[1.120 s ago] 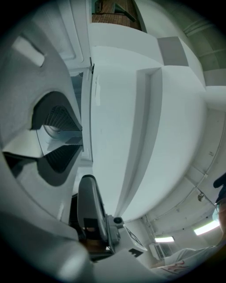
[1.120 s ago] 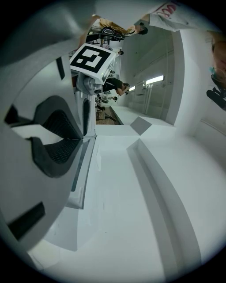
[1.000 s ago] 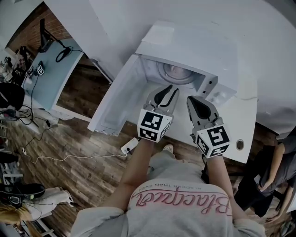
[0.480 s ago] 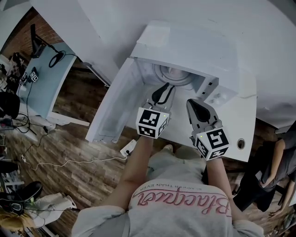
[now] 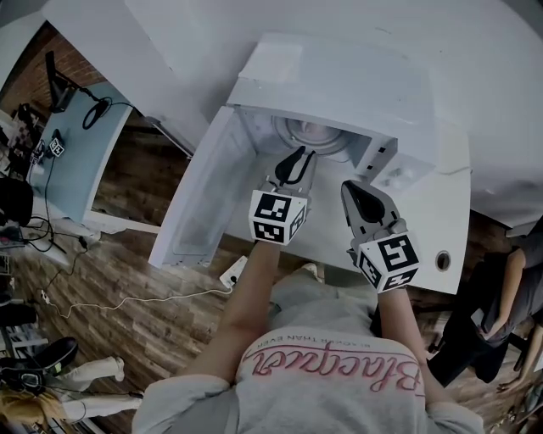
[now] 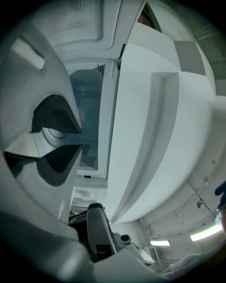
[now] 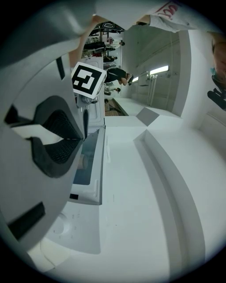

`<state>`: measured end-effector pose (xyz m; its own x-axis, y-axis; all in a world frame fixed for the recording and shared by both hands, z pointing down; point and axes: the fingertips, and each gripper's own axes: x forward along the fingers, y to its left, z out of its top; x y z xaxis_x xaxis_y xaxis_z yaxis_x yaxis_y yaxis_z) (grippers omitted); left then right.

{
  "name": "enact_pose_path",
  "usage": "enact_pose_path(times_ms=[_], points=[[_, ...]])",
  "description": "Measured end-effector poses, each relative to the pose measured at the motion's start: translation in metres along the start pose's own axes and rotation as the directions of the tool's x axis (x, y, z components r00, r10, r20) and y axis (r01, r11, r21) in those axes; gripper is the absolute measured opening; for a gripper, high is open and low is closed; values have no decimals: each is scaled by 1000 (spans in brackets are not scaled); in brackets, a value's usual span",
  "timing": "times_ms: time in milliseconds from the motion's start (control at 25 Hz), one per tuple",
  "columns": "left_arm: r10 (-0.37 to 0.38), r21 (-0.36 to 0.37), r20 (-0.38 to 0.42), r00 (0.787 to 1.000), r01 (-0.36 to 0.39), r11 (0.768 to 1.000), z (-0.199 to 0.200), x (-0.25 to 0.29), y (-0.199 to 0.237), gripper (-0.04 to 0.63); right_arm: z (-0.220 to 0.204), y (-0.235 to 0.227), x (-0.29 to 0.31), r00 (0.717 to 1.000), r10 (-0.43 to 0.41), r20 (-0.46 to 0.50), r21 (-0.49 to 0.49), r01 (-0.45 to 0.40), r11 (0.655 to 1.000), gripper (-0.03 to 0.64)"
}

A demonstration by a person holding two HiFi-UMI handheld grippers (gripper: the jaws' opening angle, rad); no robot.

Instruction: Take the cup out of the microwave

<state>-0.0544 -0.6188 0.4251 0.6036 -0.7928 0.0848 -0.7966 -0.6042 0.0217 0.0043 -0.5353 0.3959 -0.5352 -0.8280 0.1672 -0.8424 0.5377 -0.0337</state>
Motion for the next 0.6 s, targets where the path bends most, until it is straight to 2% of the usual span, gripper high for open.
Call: enact_pose_path(times_ms=[200,600], points=[[24,3,7,1000,-24,1000,-3,16,17,83,-1,-12,4,1000,1,7,2,-1,1000,11],[44,25,-68,997,-43,999,-25,54,43,83,-7,-20,23,1000,29,-4,-4,-29,1000,11]])
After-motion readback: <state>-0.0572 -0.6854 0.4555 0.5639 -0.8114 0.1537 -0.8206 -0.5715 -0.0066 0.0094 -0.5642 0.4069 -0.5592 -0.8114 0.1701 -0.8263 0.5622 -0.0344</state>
